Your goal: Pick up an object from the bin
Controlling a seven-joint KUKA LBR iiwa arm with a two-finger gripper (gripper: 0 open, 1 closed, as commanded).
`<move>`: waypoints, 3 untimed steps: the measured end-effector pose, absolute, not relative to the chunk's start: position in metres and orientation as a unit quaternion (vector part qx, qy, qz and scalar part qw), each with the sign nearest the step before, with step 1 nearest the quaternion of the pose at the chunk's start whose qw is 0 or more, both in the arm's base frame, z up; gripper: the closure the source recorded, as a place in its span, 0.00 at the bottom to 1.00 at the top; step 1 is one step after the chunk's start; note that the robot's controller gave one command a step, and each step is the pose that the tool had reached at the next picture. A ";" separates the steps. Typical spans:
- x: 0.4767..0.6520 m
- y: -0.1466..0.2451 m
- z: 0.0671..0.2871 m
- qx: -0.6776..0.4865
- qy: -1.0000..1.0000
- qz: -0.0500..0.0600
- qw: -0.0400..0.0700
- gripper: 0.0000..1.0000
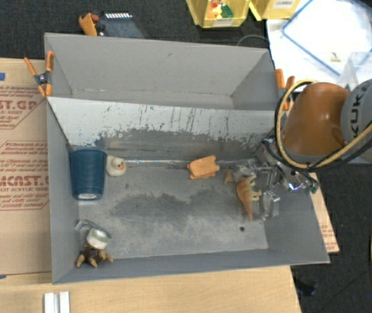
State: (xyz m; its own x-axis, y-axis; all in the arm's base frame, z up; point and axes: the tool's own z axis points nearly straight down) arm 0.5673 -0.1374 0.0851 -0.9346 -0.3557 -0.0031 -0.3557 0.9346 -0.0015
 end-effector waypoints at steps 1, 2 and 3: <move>0.575 -0.131 0.074 -0.406 0.914 0.004 0.005 0.00; 0.589 -0.128 0.071 -0.507 0.862 0.005 0.005 1.00; 0.588 -0.128 0.072 -0.507 0.862 0.006 0.005 1.00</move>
Offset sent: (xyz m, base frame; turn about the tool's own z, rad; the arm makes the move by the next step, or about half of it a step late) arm 0.0205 0.0004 -0.0151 -0.7000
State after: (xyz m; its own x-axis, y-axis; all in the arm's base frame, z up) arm 0.5881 -0.1277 0.0715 -0.4865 -0.8736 -0.0144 -0.8737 0.4865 0.0053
